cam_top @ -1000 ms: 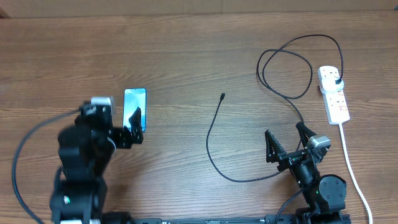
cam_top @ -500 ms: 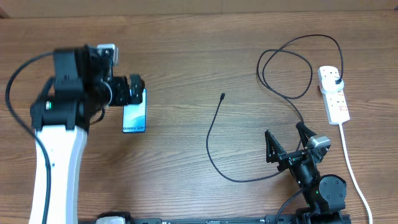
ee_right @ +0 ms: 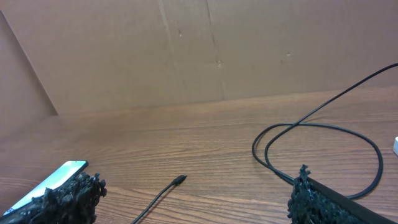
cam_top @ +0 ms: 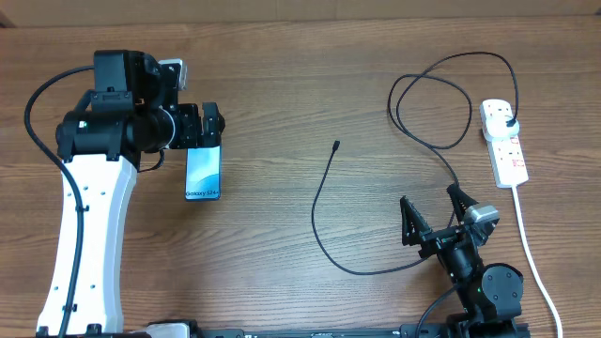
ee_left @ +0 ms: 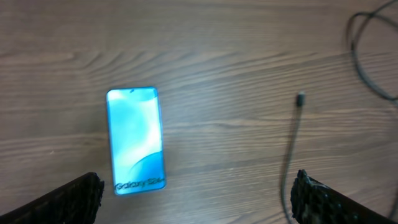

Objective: Plug charger to phone and switch on socket
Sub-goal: 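Move the left gripper over the phone and lower onto it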

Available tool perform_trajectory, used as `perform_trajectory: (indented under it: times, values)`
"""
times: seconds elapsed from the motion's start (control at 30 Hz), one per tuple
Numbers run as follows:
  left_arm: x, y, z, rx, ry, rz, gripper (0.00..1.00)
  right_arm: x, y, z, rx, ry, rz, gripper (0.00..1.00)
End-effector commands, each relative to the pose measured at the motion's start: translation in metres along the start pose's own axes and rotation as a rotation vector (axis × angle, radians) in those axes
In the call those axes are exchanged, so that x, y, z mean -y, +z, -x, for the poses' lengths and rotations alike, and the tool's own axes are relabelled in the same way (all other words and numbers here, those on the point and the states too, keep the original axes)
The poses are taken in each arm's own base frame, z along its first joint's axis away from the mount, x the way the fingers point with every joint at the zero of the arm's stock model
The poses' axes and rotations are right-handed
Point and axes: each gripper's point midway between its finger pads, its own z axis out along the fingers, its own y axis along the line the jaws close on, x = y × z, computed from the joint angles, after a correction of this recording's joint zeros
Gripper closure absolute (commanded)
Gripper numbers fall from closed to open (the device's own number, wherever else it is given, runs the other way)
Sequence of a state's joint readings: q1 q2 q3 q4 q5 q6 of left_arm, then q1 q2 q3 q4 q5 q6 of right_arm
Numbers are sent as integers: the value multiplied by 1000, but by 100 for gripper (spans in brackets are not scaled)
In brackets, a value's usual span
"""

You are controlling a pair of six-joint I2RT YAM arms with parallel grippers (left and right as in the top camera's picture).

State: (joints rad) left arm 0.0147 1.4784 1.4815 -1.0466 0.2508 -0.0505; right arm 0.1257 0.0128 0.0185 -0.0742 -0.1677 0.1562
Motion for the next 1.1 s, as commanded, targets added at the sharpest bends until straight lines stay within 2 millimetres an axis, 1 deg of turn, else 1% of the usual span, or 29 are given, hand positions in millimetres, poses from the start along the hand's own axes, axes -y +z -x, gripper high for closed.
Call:
perform_trajectory:
  times: [0.0, 0.1, 0.2, 0.27, 0.47, 0.57, 0.73, 0.87, 1.03, 1.07]
  values:
    - [-19, 14, -1, -49, -17, 97, 0, 3, 0, -1, 6, -2, -11, 0]
    - [-28, 33, -11, -125, -42, 120, 0, 3, 0, -1, 6, -2, -11, 0]
    - [-38, 60, -23, -215, -58, 140, 0, 3, 0, -1, 6, -2, -11, 0]
    - [-43, 72, -30, -260, -65, 148, 0, 3, 0, -1, 6, -2, -11, 0]
    - [-69, 110, -57, -412, -76, 240, 0, 3, 0, -1, 6, -2, -11, 0]
    - [-76, 123, -65, -453, -76, 263, 0, 3, 0, -1, 6, -2, -11, 0]
    - [-83, 141, -71, -479, -76, 276, 0, 3, 0, -1, 6, -2, -11, 0]
    - [-84, 154, -75, -499, -72, 273, 0, 3, 0, -1, 6, -2, -11, 0]
    - [-80, 171, -85, -538, -52, 272, 0, 3, 0, -1, 6, -2, -11, 0]
    - [-79, 172, -85, -537, -50, 271, 0, 3, 0, -1, 6, -2, -11, 0]
